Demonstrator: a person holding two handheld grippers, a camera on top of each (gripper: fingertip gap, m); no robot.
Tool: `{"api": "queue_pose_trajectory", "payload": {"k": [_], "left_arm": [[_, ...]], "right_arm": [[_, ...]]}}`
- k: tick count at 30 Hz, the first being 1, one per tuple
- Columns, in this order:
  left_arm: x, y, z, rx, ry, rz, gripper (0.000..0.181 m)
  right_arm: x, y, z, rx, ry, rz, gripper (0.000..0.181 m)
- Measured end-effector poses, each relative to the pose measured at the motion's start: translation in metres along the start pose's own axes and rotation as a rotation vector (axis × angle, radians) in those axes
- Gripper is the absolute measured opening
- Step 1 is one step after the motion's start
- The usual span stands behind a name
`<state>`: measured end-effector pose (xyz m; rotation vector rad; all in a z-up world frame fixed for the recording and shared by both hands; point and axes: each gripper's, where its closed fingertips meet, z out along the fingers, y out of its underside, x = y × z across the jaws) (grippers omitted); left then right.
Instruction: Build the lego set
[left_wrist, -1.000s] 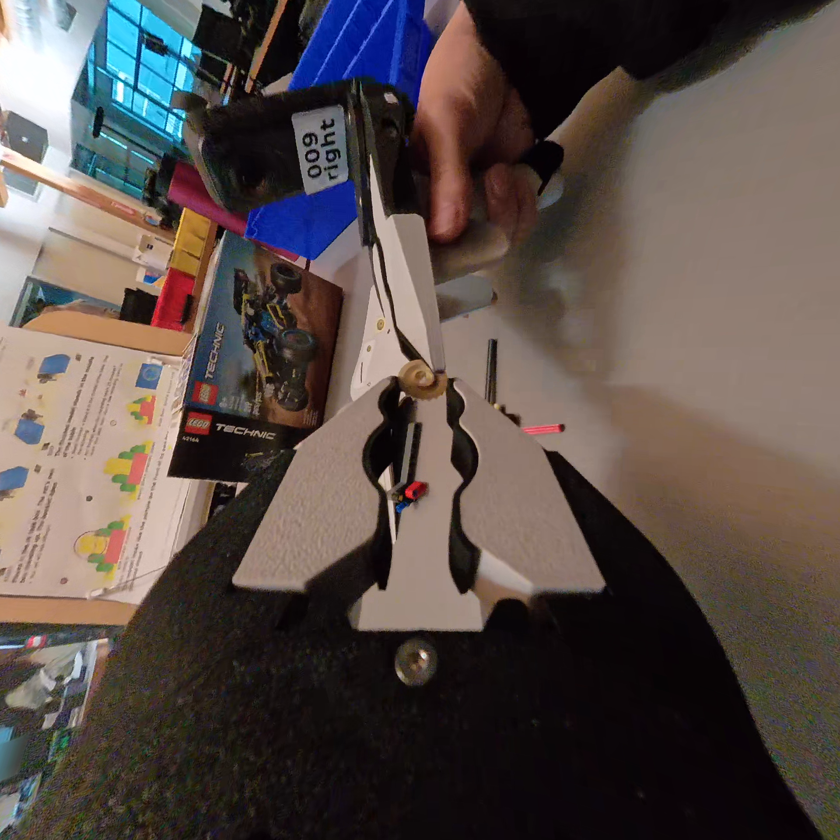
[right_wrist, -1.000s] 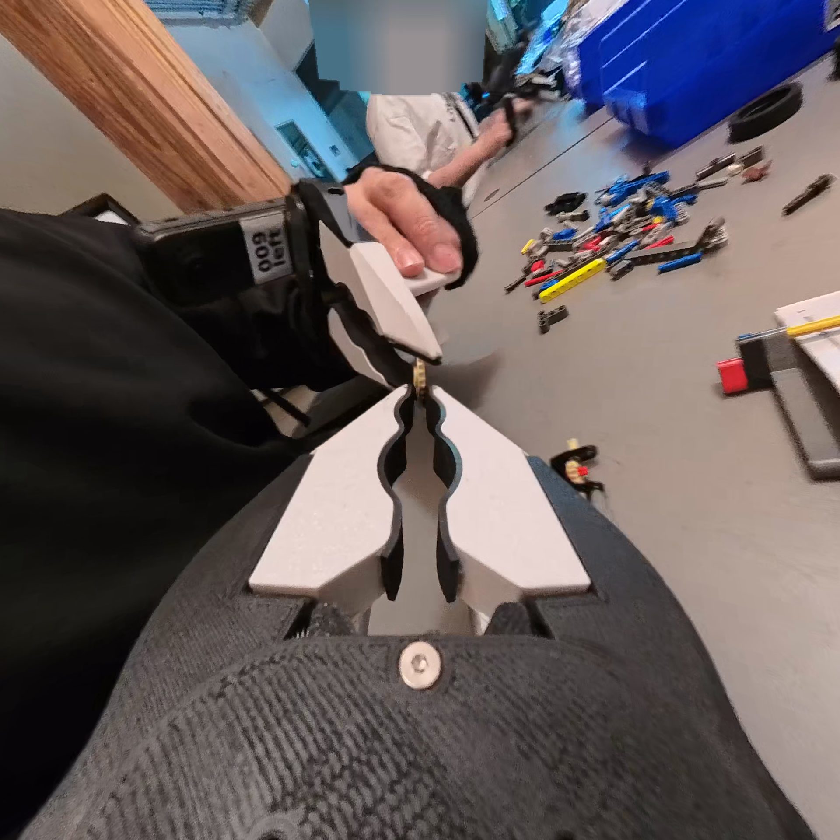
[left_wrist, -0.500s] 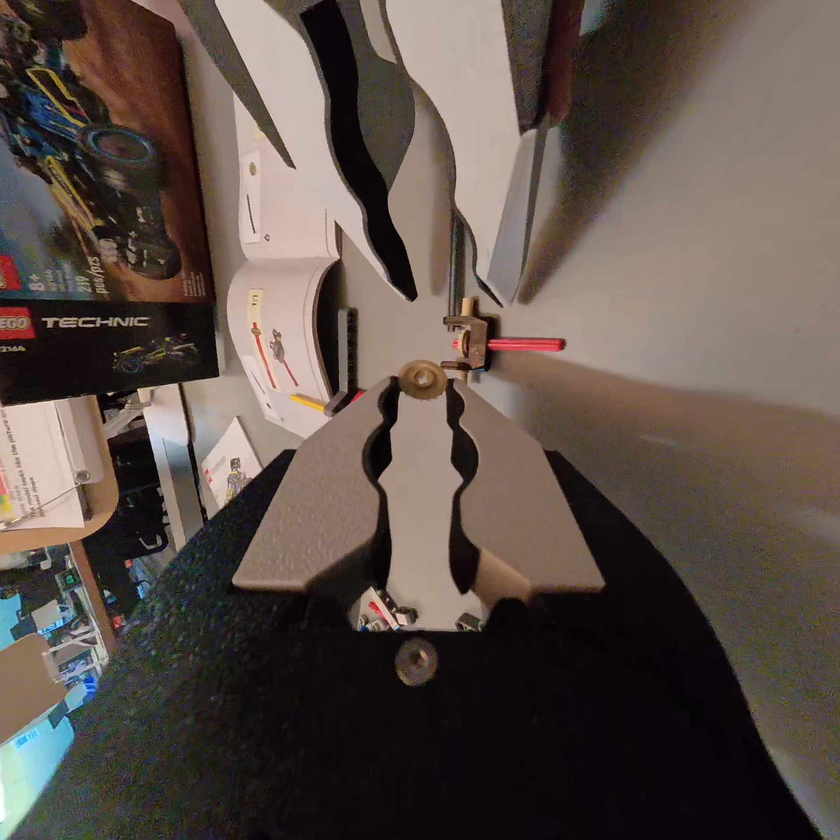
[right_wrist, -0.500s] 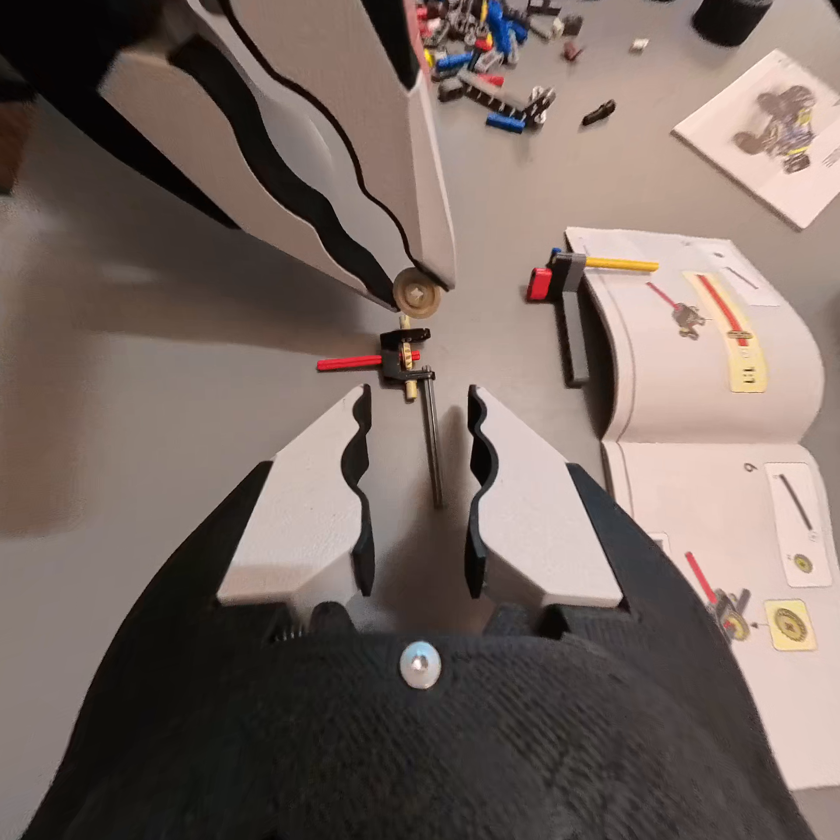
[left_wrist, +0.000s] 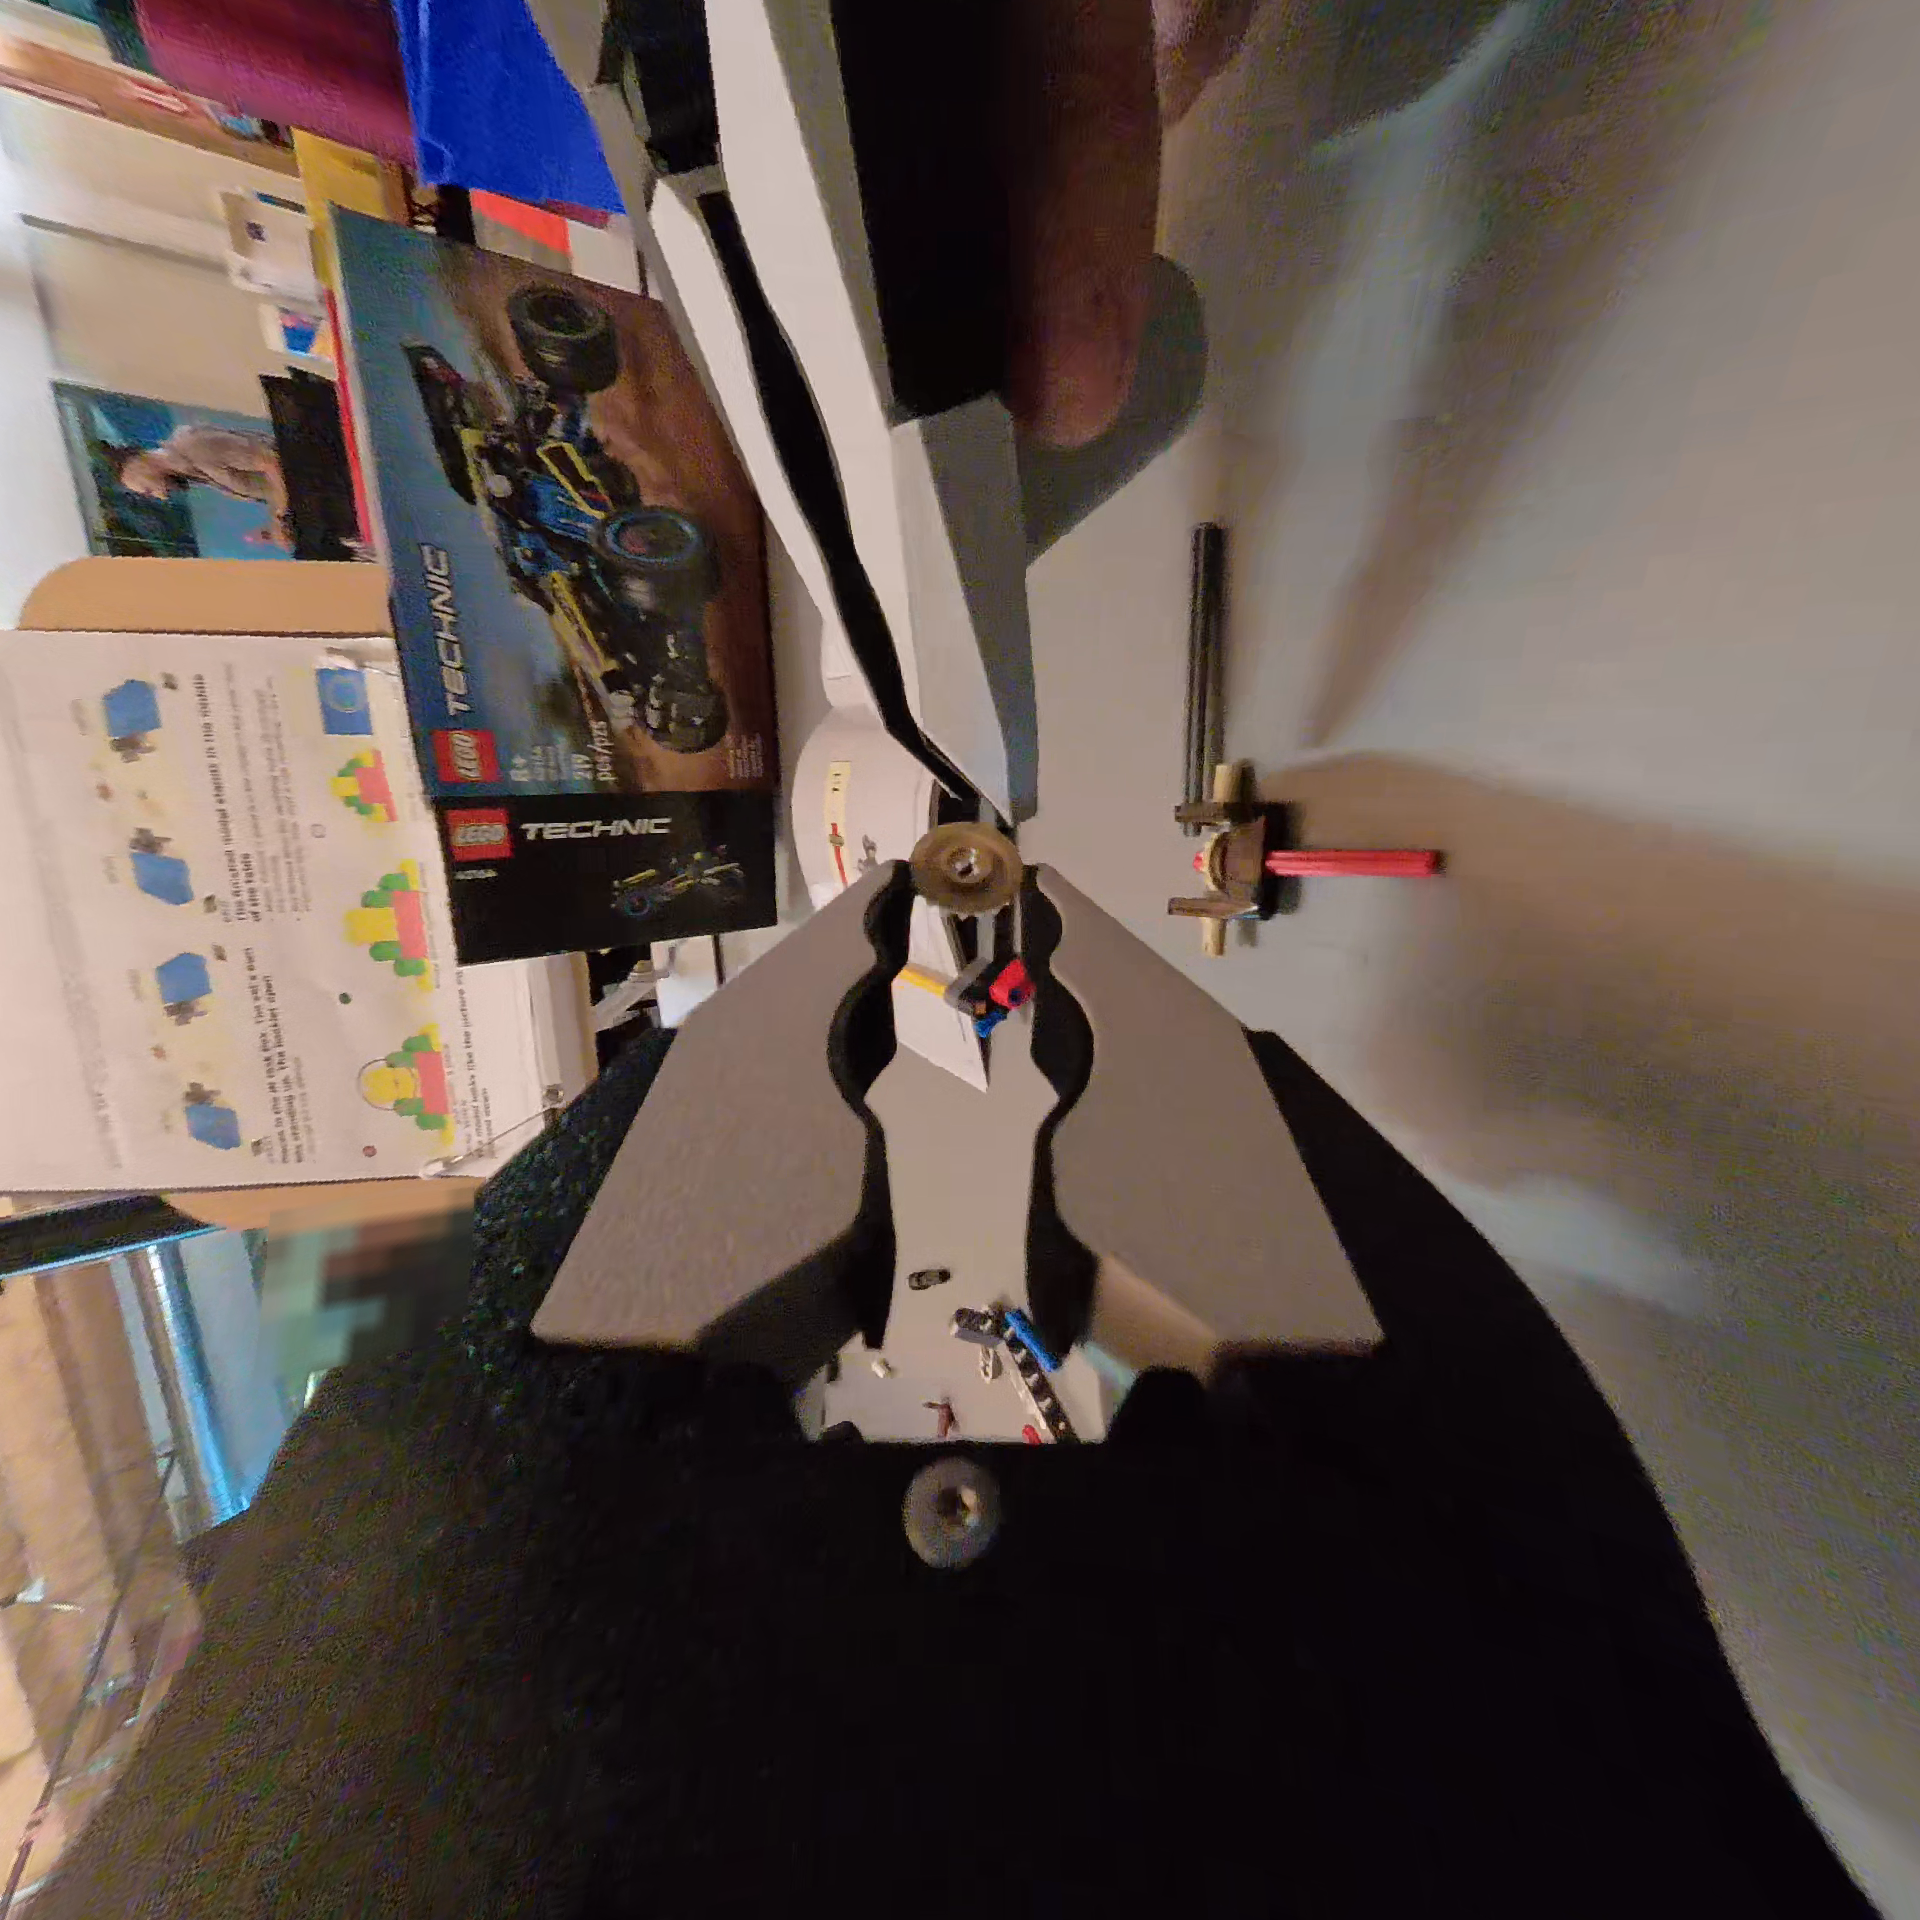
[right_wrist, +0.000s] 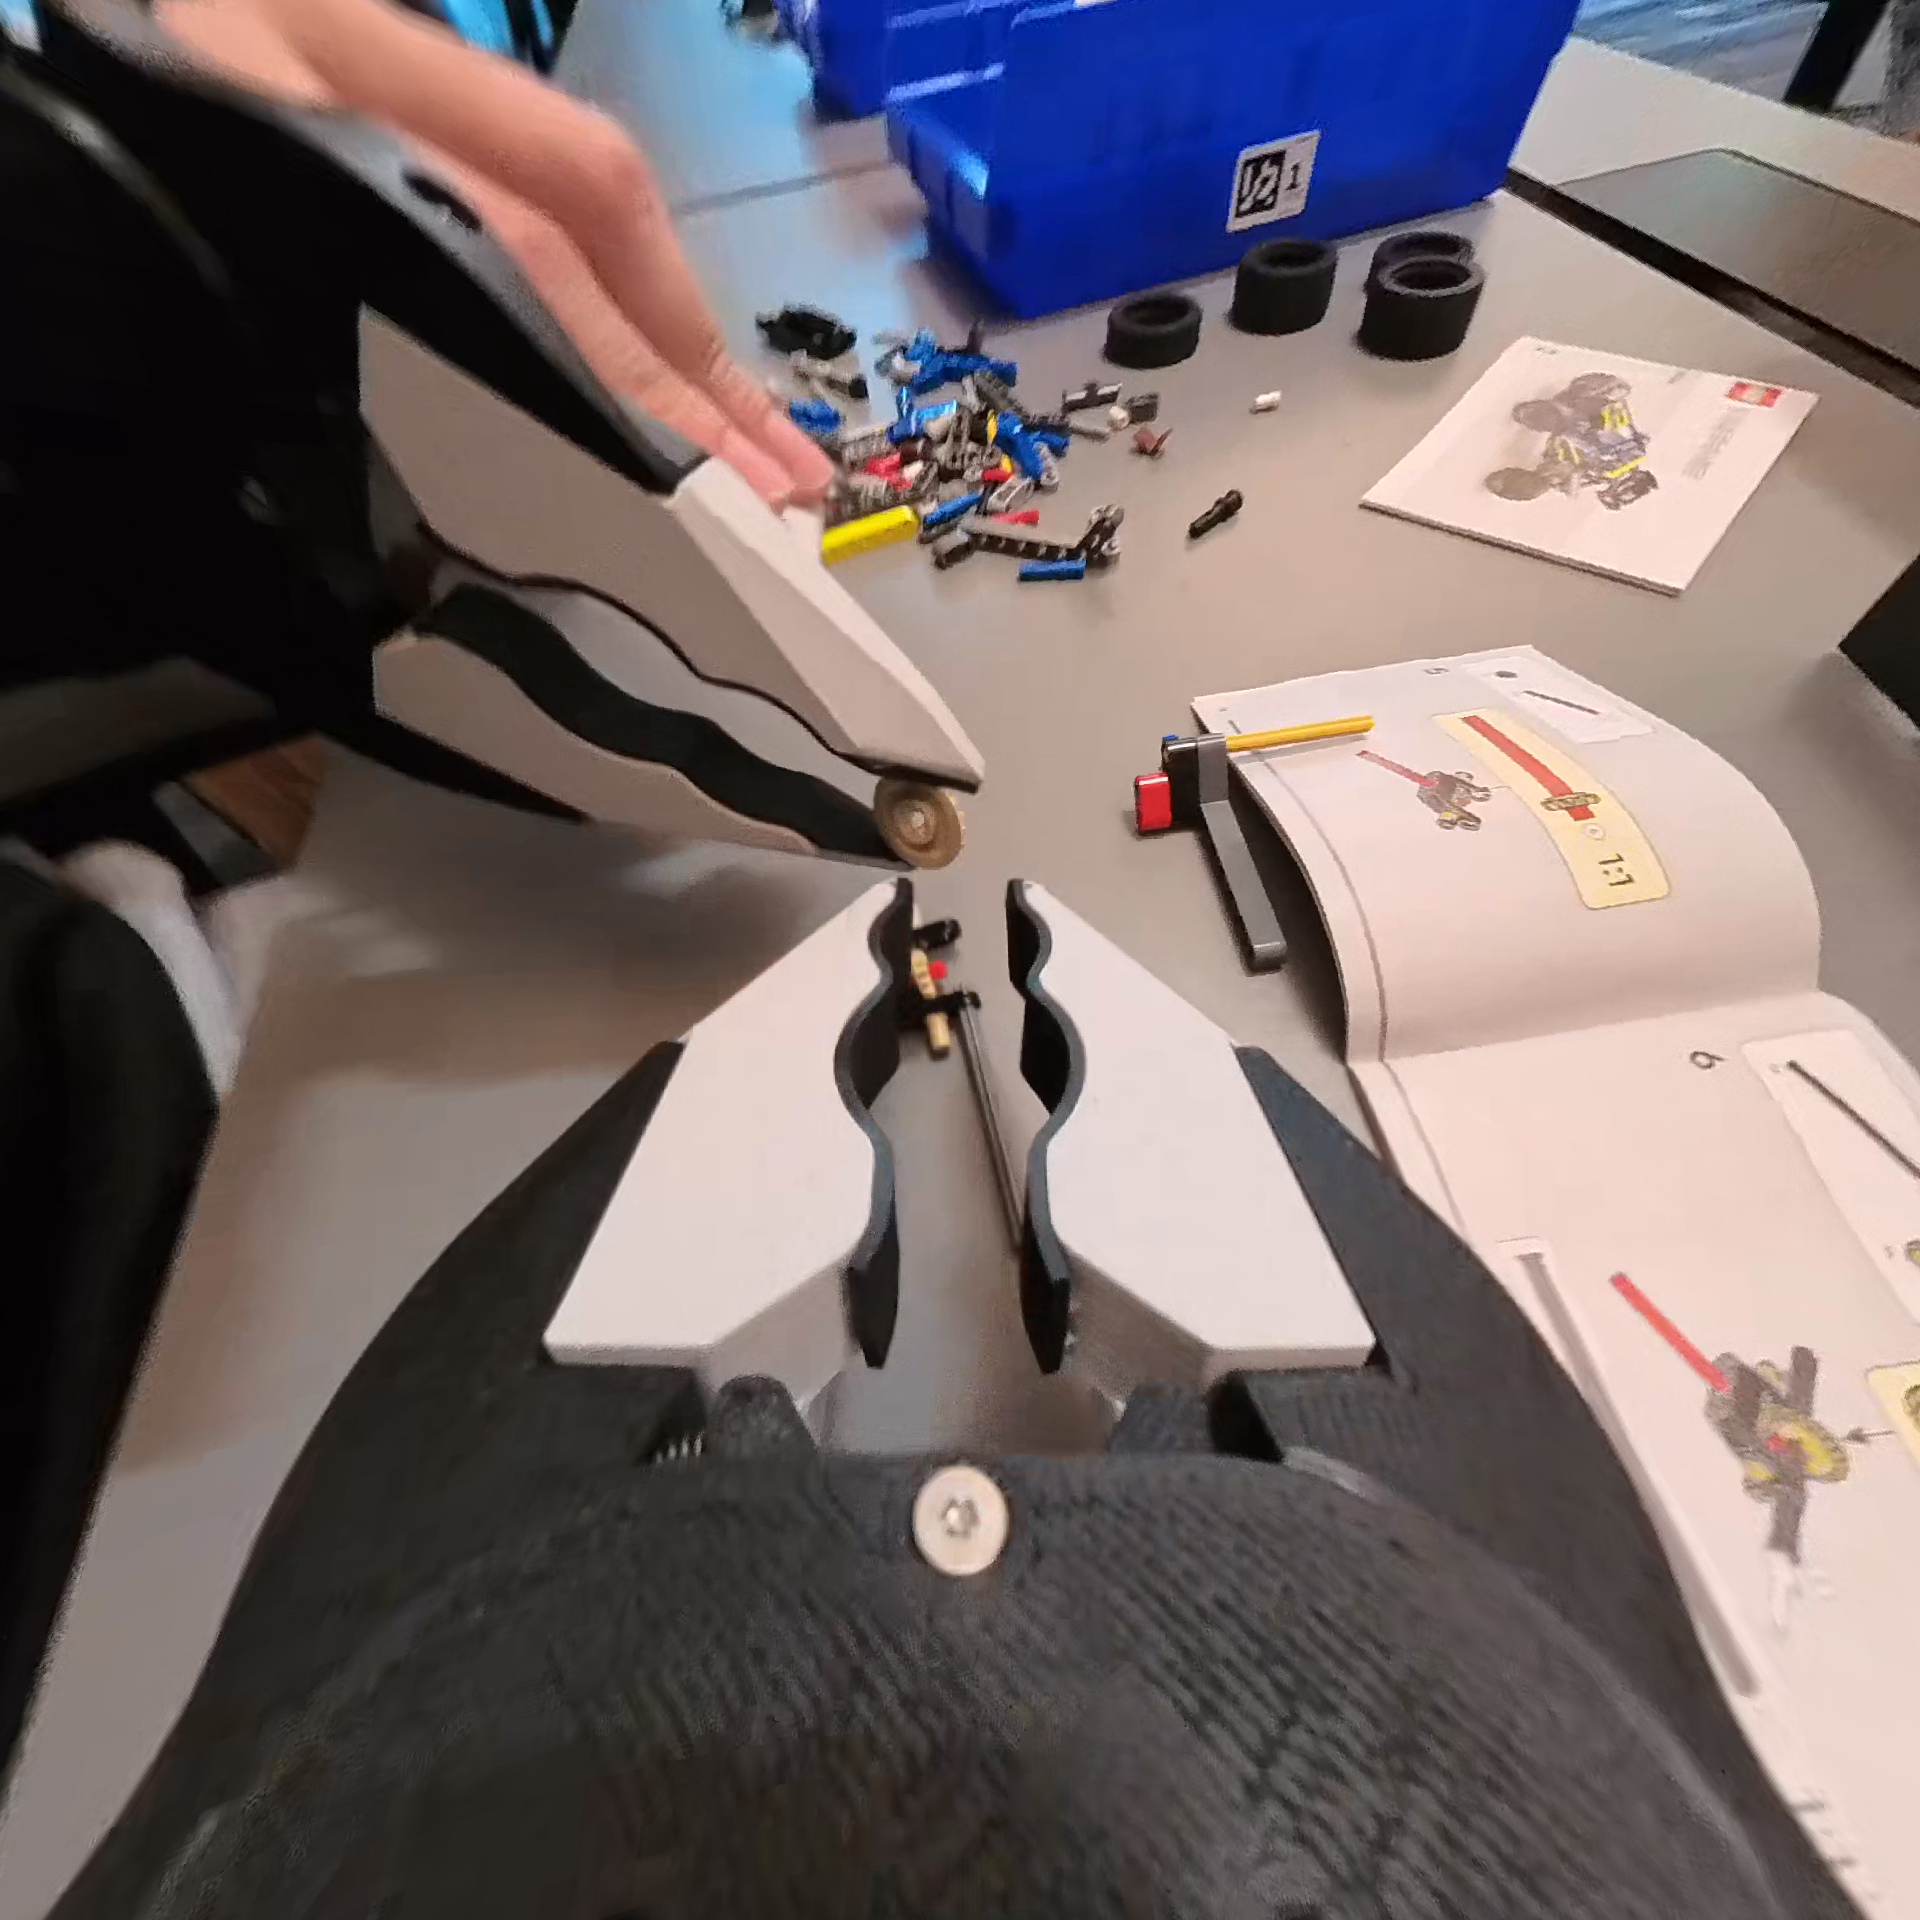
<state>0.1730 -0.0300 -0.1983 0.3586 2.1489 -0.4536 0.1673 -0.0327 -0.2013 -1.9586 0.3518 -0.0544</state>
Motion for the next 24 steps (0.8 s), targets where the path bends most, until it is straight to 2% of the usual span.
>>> {"api": "queue_pose_trajectory", "payload": {"k": [4,7,9,11,15,20,24], "left_arm": [[-0.007,-0.005,-0.005,0.018,-0.098,0.036,0.018],[-0.010,-0.003,-0.006,0.002,-0.151,0.064,0.018],[-0.012,0.000,-0.006,-0.020,-0.173,0.075,0.018],[-0.014,-0.001,-0.007,-0.010,-0.196,0.063,0.018],[-0.017,-0.009,-0.012,0.048,-0.212,0.037,0.019],[-0.015,-0.013,-0.016,0.131,-0.169,-0.084,0.018],[-0.013,-0.008,-0.016,0.139,-0.152,-0.123,0.018]], "right_arm": [[-0.009,-0.017,0.000,0.089,0.004,0.134,0.016],[-0.005,-0.021,-0.002,0.112,0.074,0.193,0.017],[0.002,-0.019,-0.005,0.103,0.155,0.197,0.017],[0.001,-0.019,-0.006,0.101,0.186,0.175,0.009],[-0.005,-0.025,-0.006,0.159,0.164,0.156,0.000],[-0.008,-0.025,-0.008,0.193,0.123,0.191,0.000],[-0.011,-0.026,-0.013,0.183,0.112,0.160,0.012]]}}
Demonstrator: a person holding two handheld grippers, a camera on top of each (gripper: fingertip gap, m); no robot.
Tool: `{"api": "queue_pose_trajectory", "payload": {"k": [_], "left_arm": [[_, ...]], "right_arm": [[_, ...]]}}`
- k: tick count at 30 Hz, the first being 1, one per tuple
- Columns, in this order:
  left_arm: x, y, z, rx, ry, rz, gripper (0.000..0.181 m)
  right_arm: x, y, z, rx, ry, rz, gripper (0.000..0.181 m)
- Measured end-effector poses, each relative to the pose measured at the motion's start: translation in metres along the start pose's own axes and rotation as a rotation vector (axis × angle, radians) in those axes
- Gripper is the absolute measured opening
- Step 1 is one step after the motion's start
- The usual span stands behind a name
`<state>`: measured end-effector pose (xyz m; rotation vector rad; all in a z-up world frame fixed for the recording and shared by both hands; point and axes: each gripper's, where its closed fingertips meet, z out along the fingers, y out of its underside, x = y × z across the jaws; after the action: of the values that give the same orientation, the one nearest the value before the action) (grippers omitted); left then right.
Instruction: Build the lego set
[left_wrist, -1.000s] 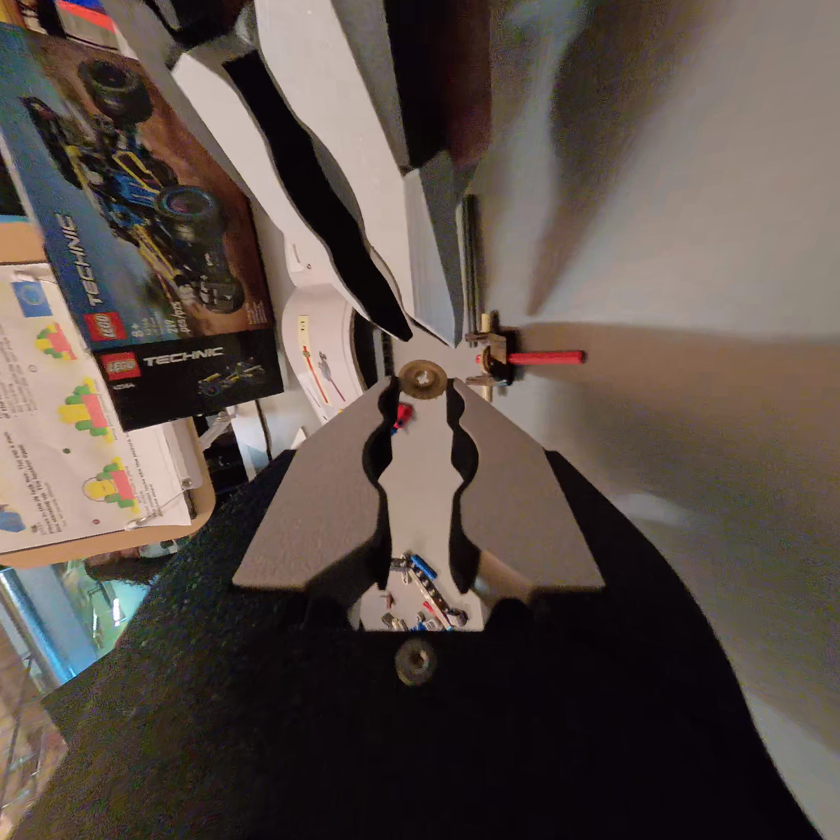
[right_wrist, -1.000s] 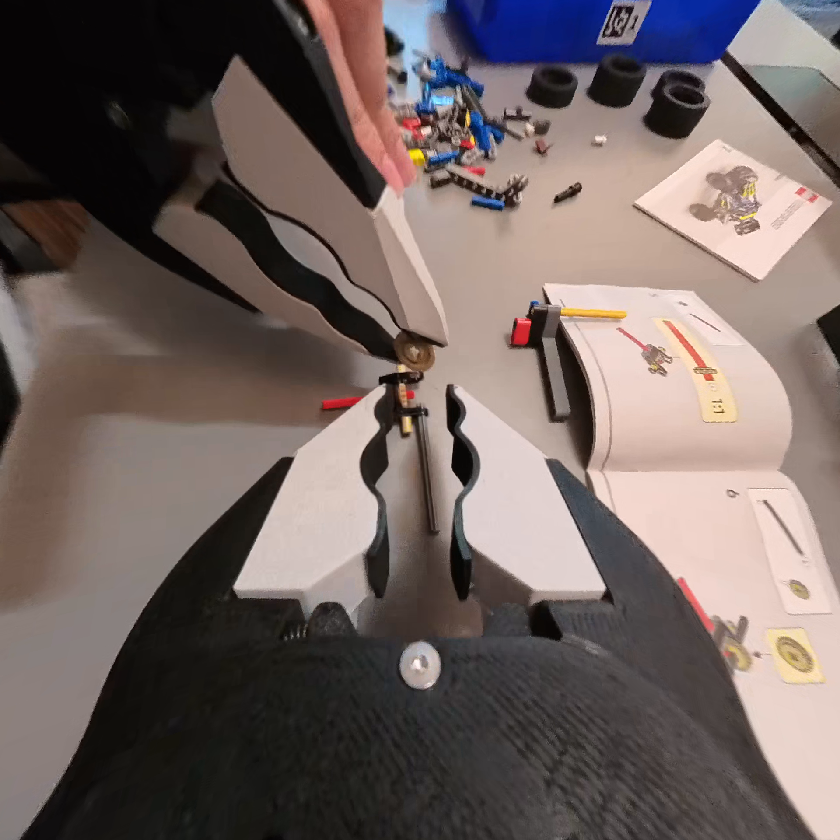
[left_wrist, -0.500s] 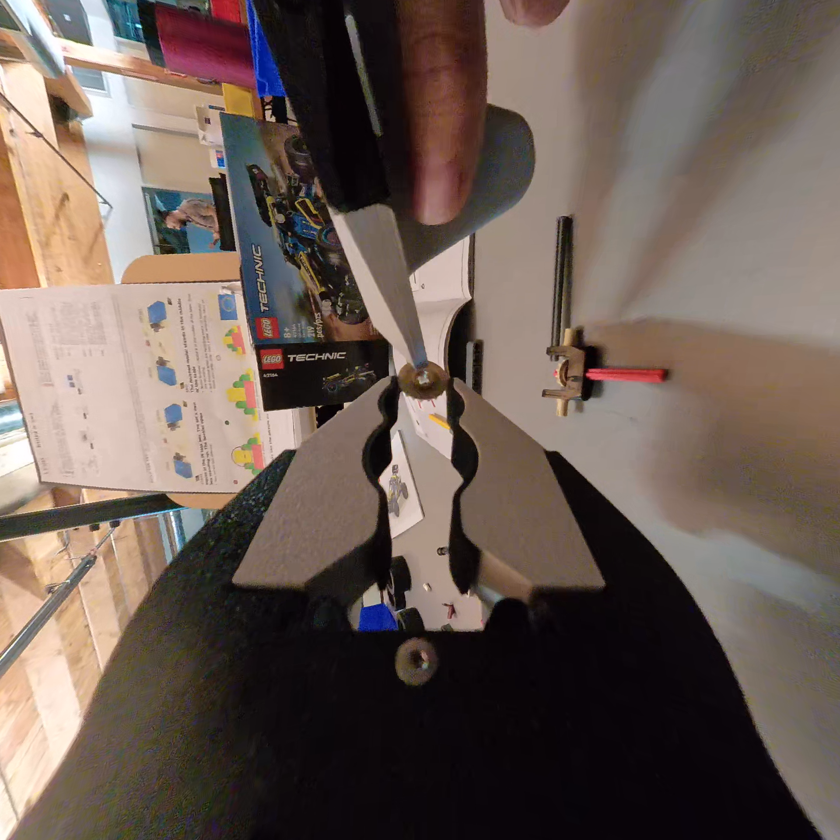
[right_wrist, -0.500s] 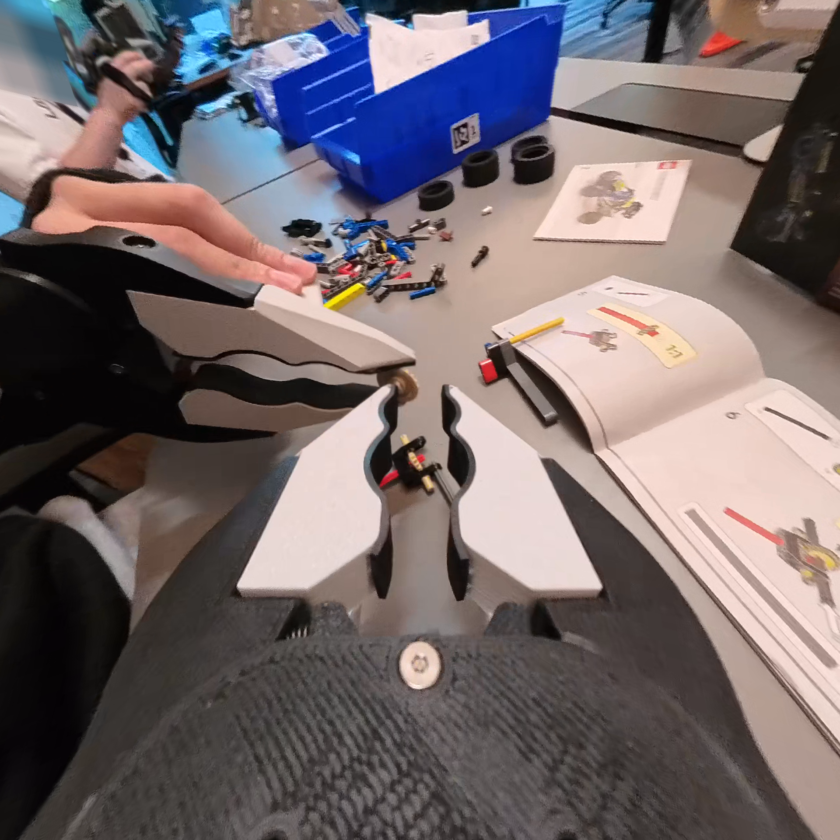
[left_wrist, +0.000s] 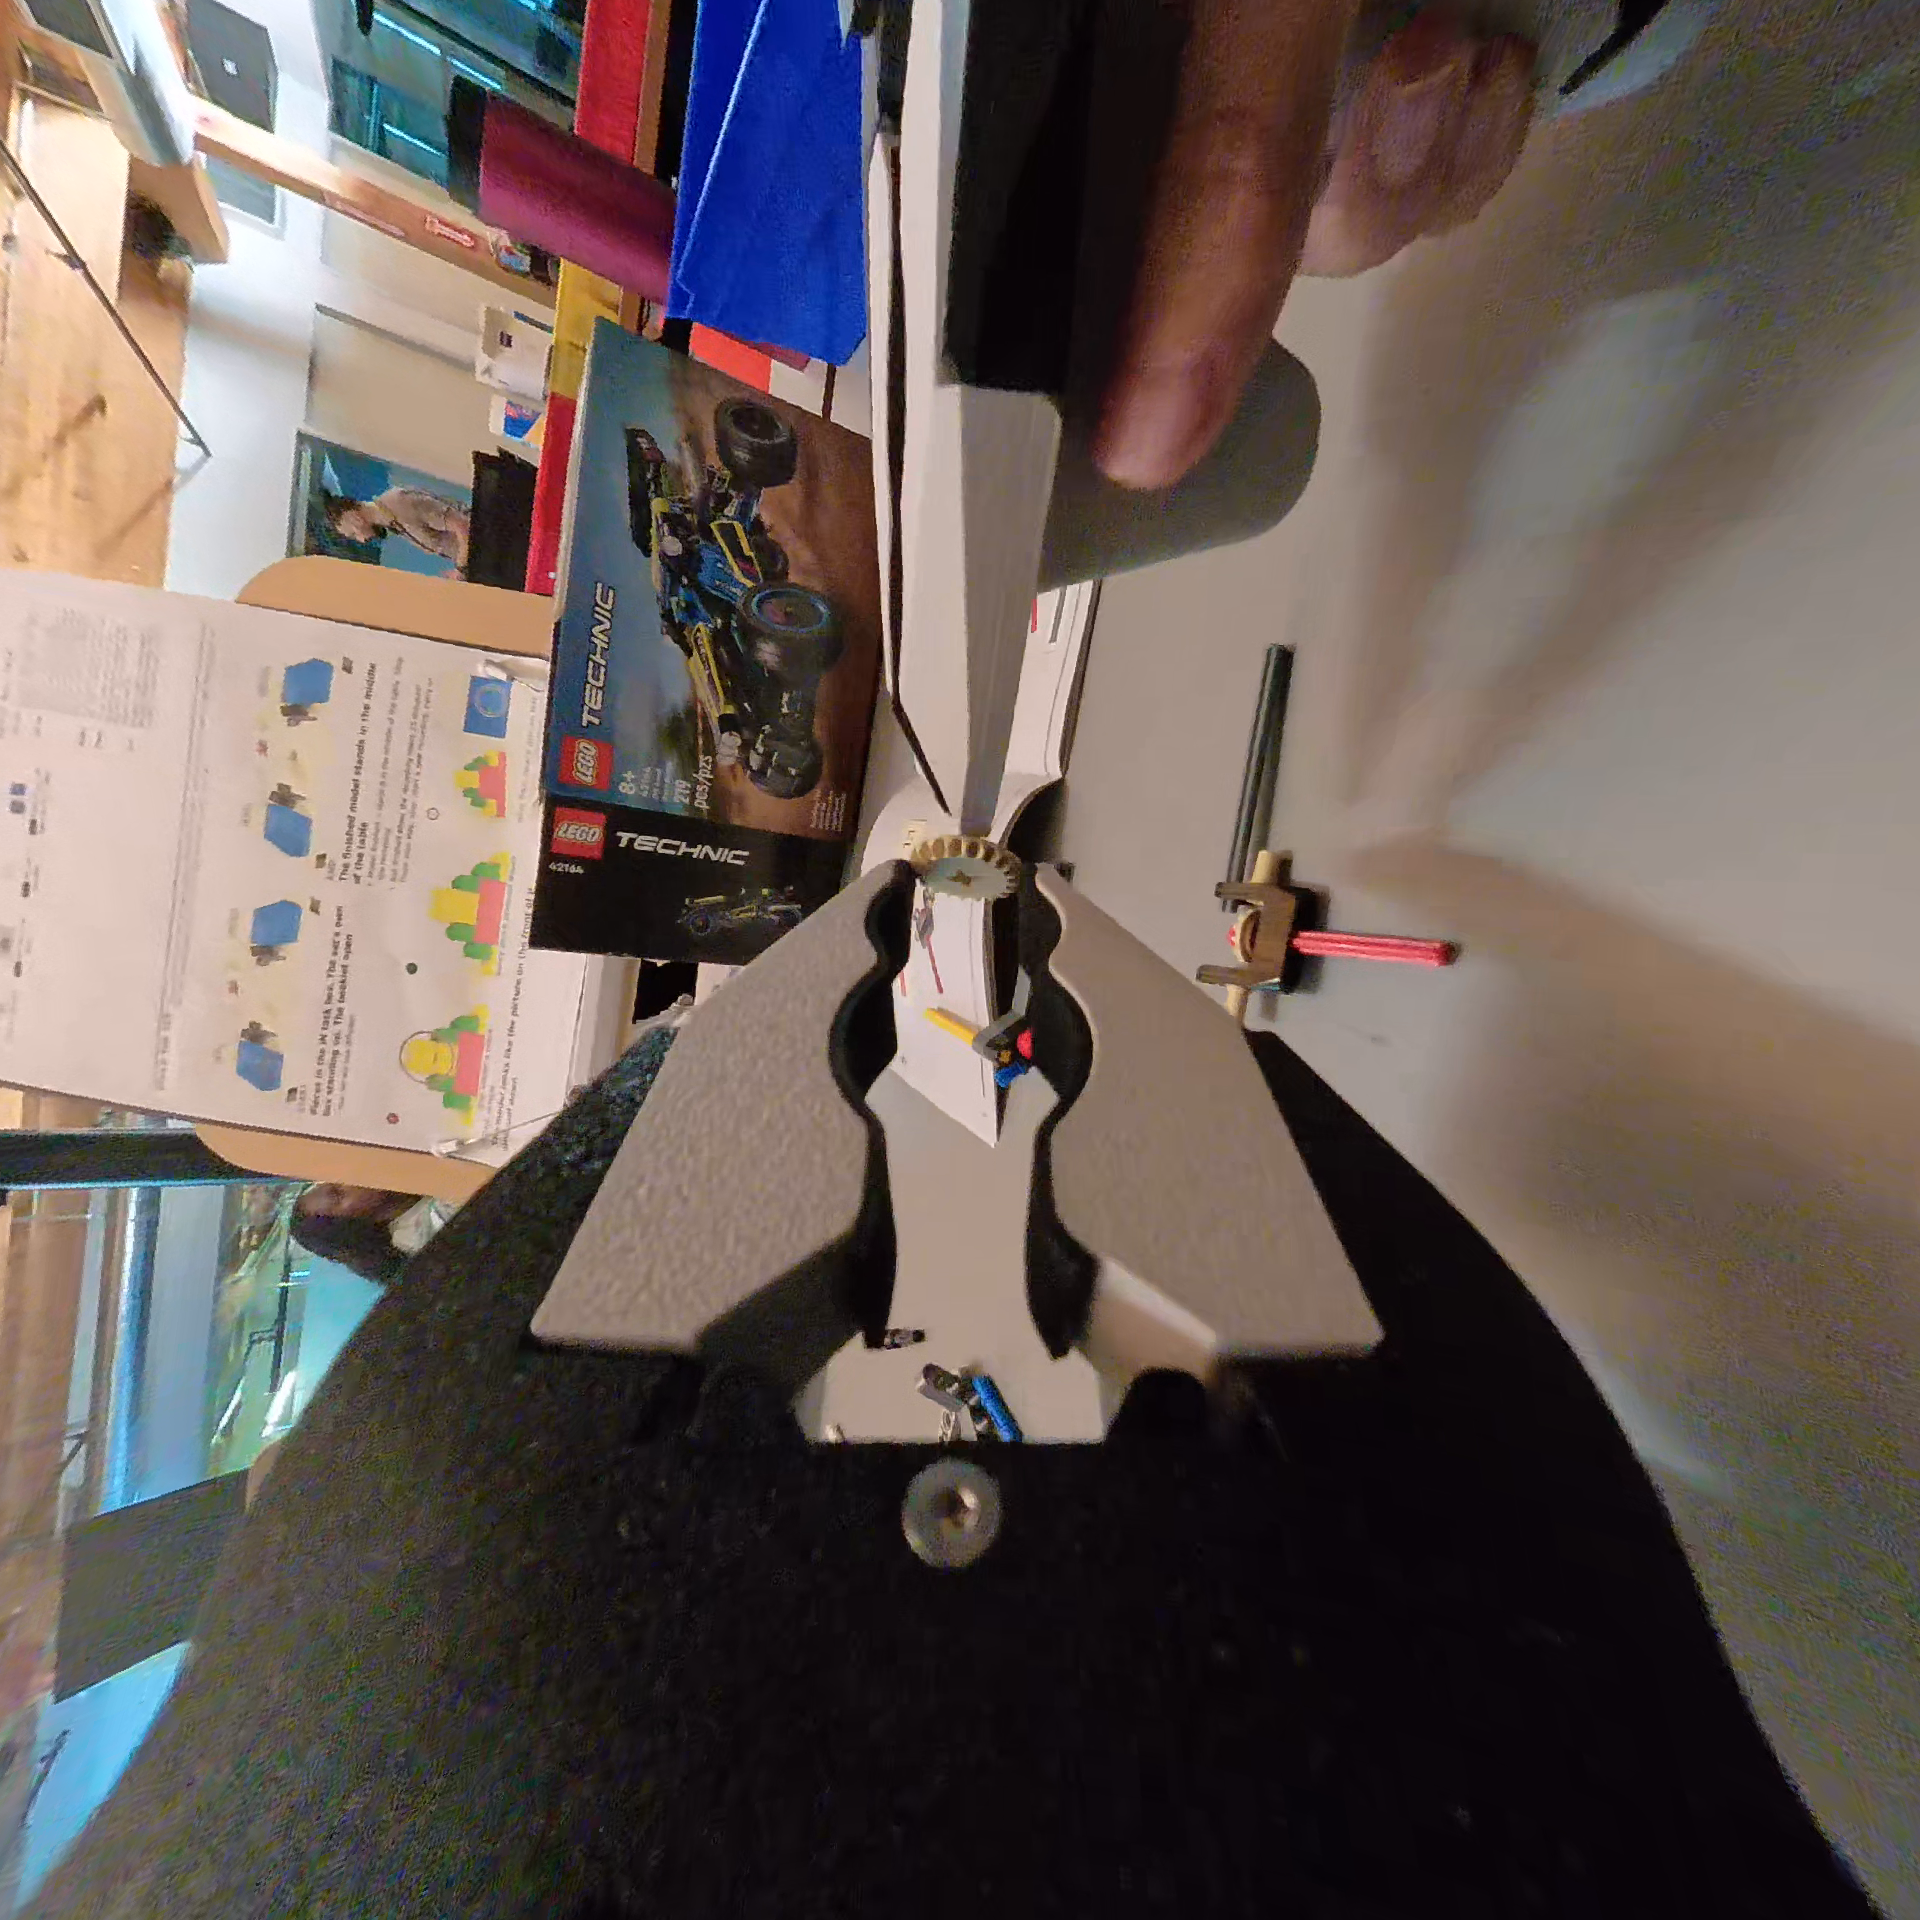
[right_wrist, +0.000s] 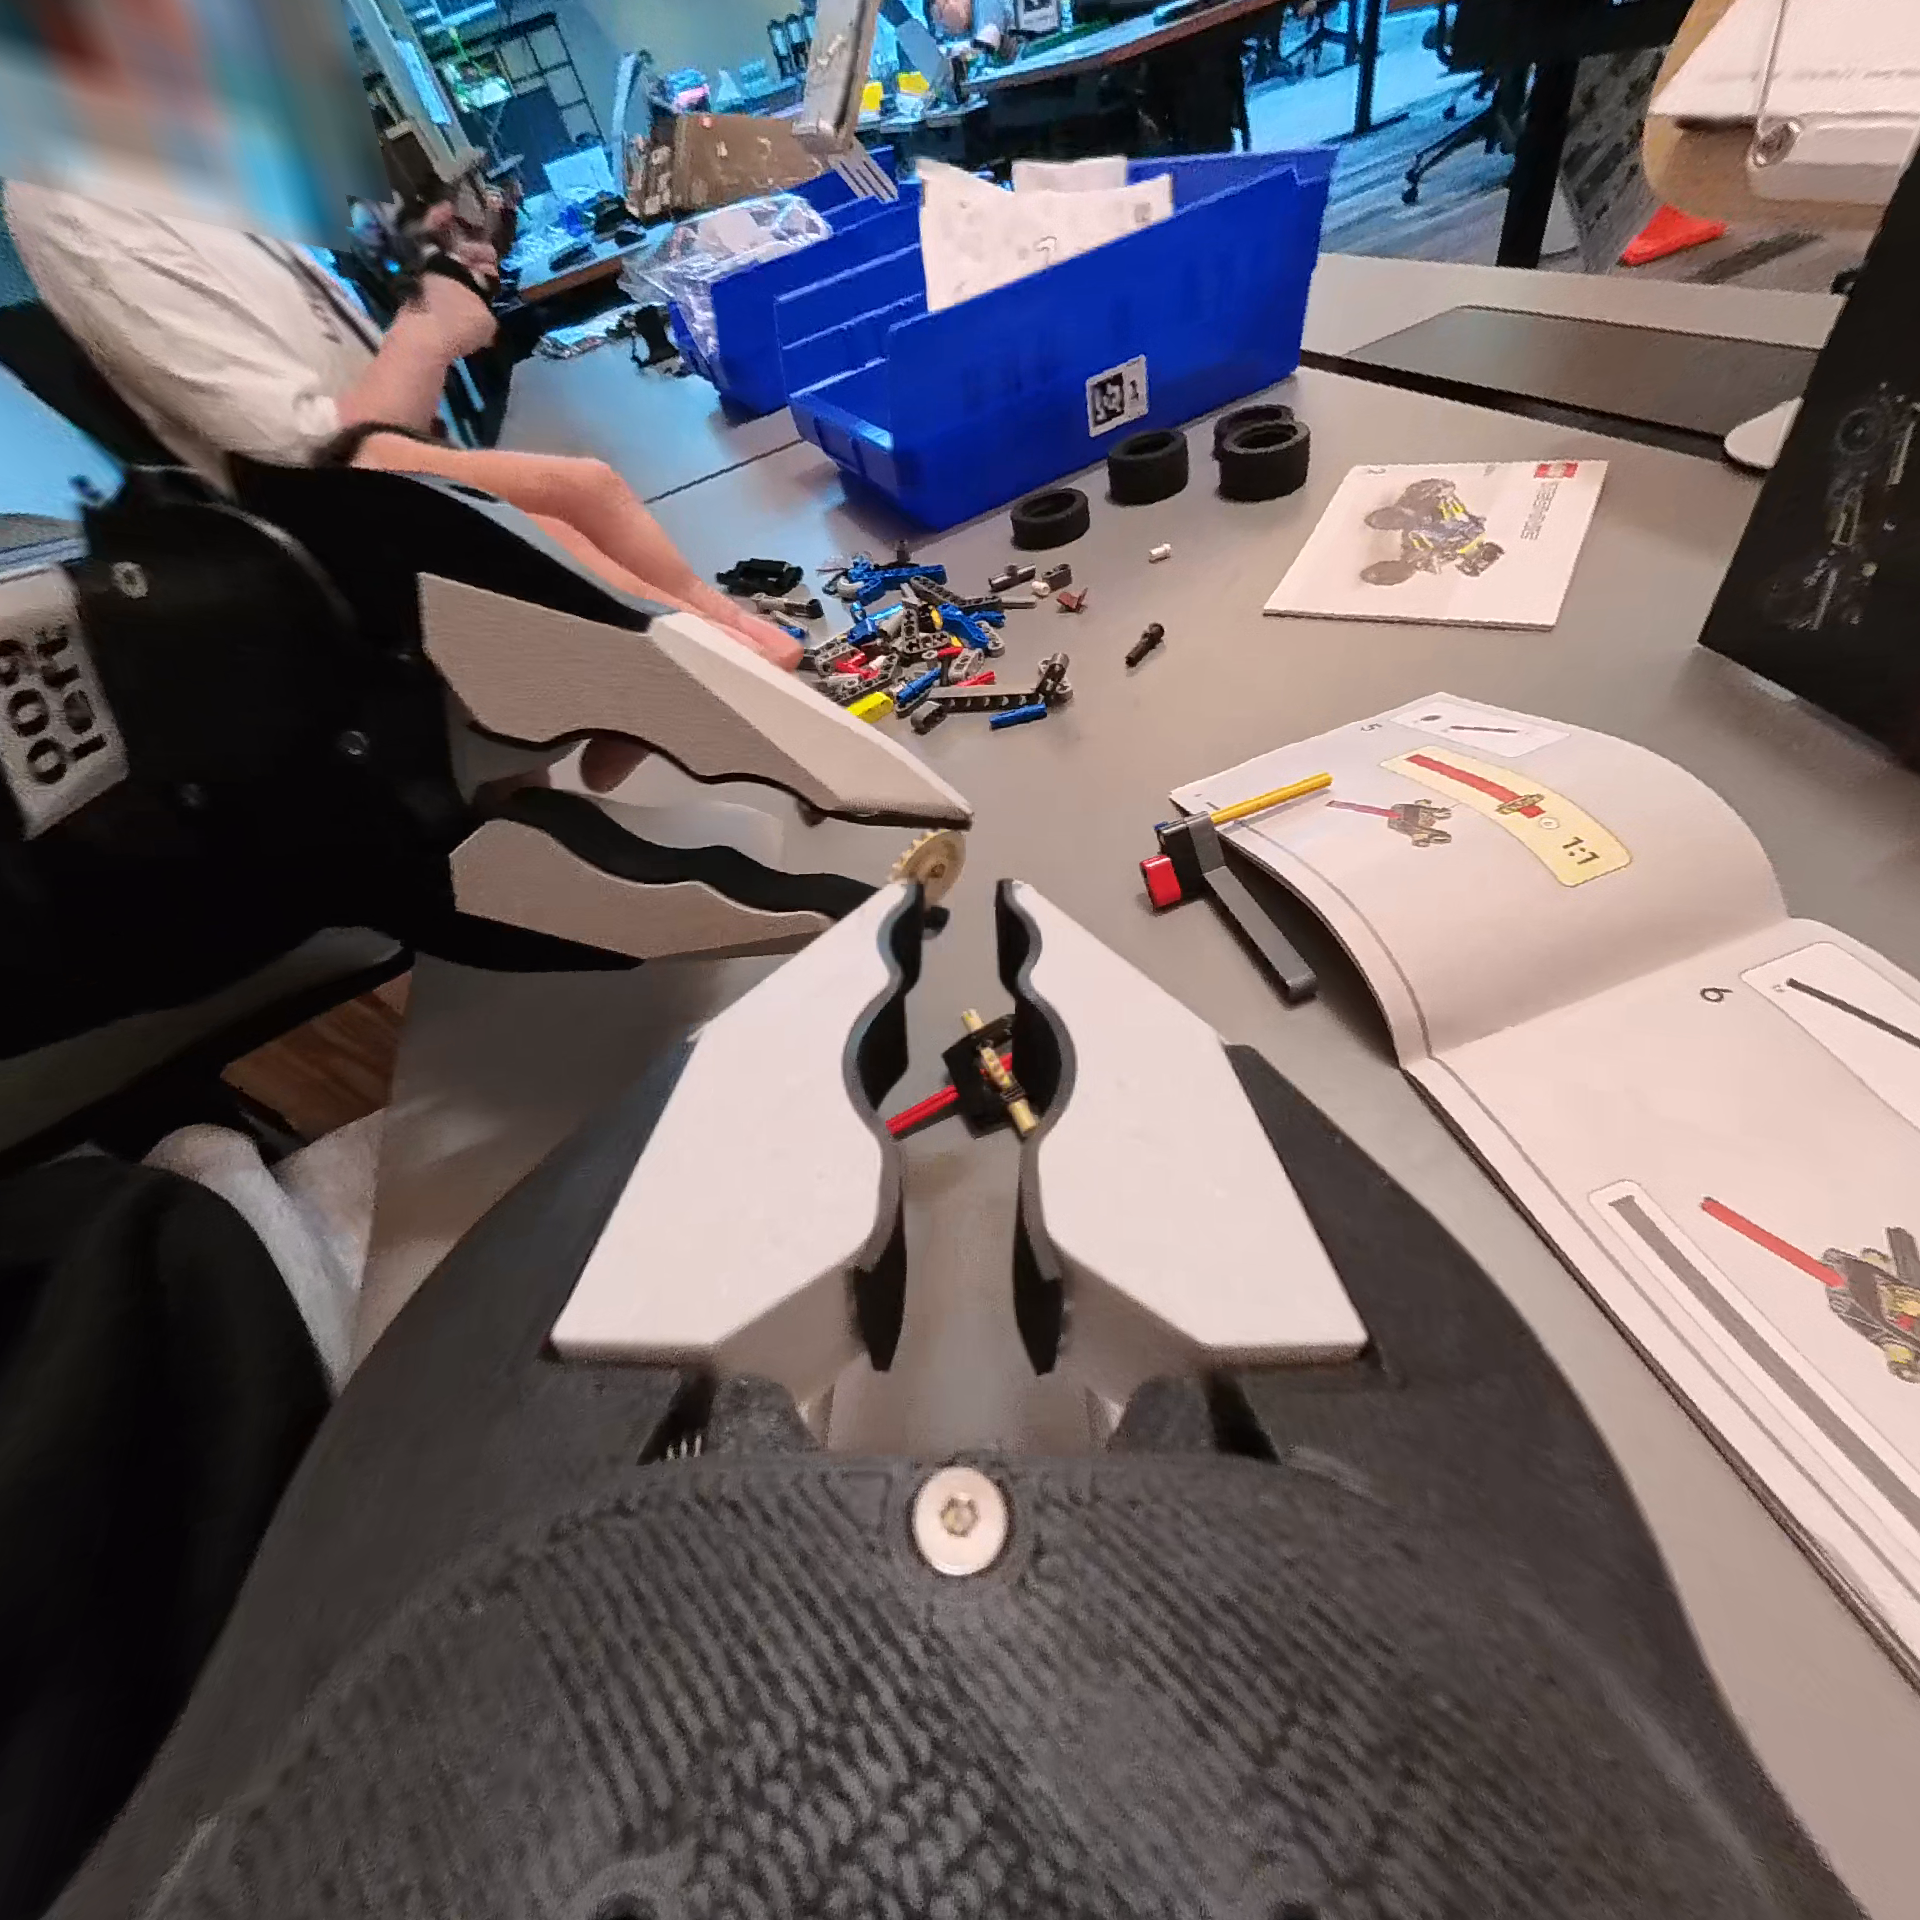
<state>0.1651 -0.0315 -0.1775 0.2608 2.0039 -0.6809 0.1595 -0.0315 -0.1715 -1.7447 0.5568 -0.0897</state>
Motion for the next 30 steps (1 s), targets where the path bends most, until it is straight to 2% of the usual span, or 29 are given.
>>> {"api": "queue_pose_trajectory", "payload": {"k": [6,11,16,20,24,30], "left_arm": [[0.001,0.001,0.000,0.005,0.004,-0.001,0.018],[0.003,0.001,0.001,-0.002,0.001,0.020,0.018],[0.003,0.004,0.003,-0.014,-0.010,0.025,0.018],[0.004,0.008,0.004,0.005,-0.008,-0.072,0.019],[0.002,0.007,0.000,0.010,-0.070,-0.167,0.023],[0.006,0.000,-0.004,-0.023,-0.151,-0.285,0.005]], "right_arm": [[-0.010,-0.002,0.003,0.023,-0.016,-0.008,0.008],[-0.012,0.002,0.004,-0.014,-0.011,-0.010,0.014],[-0.008,0.001,0.006,0.005,0.011,0.012,0.003],[-0.006,0.003,0.010,0.040,0.006,0.114,0.001],[0.002,0.000,0.008,0.098,0.027,0.236,0.001],[-0.002,-0.001,0.007,0.181,-0.078,0.494,0.001]]}}
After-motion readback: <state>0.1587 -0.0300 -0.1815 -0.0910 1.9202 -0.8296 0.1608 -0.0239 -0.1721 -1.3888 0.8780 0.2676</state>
